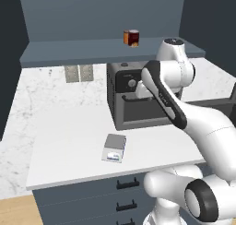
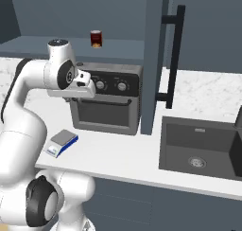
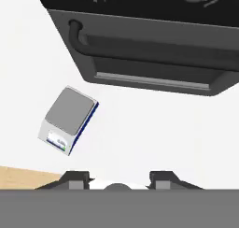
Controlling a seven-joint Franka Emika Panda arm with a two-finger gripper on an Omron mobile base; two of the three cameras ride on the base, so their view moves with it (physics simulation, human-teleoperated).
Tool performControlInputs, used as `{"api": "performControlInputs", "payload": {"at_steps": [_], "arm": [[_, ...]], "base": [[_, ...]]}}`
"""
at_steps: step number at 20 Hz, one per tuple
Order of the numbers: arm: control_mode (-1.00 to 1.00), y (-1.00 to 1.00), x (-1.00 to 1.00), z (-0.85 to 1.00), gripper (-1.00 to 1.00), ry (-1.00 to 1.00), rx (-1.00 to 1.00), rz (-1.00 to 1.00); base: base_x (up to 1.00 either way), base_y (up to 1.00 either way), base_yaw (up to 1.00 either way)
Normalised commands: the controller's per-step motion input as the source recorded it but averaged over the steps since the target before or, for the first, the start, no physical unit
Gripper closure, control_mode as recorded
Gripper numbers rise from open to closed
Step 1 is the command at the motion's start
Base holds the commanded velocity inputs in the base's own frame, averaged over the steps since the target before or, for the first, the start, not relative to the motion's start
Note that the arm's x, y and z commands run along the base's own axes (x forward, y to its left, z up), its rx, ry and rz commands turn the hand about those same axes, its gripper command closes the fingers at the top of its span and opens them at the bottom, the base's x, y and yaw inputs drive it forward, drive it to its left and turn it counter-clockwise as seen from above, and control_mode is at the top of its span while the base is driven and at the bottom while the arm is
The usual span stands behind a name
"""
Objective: Pick the canned food and place it on the digital scale for weighing, and close the cabinet.
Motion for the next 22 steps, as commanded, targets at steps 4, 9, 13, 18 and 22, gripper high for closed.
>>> {"api": "performControlInputs", "payload": {"at_steps": [4, 9, 13, 18, 22], "arm": [[-1.00, 0.00, -0.47, 0.00, -1.00, -0.16, 0.00, 0.00], [-1.00, -0.02, -0.87, 0.05, -1.00, -0.26, 0.00, -0.02], [-1.00, -0.01, -0.64, 0.70, -1.00, -0.36, 0.18, -0.01], [-1.00, 0.00, -0.35, 0.86, -1.00, -0.37, 0.13, 0.00], [-1.00, 0.00, -0.10, 0.84, -1.00, -0.33, 0.01, 0.00]], "base": [[0.00, 0.00, 0.00], [0.00, 0.00, 0.00], [0.00, 0.00, 0.00], [0.00, 0.00, 0.00], [0.00, 0.00, 0.00]]}}
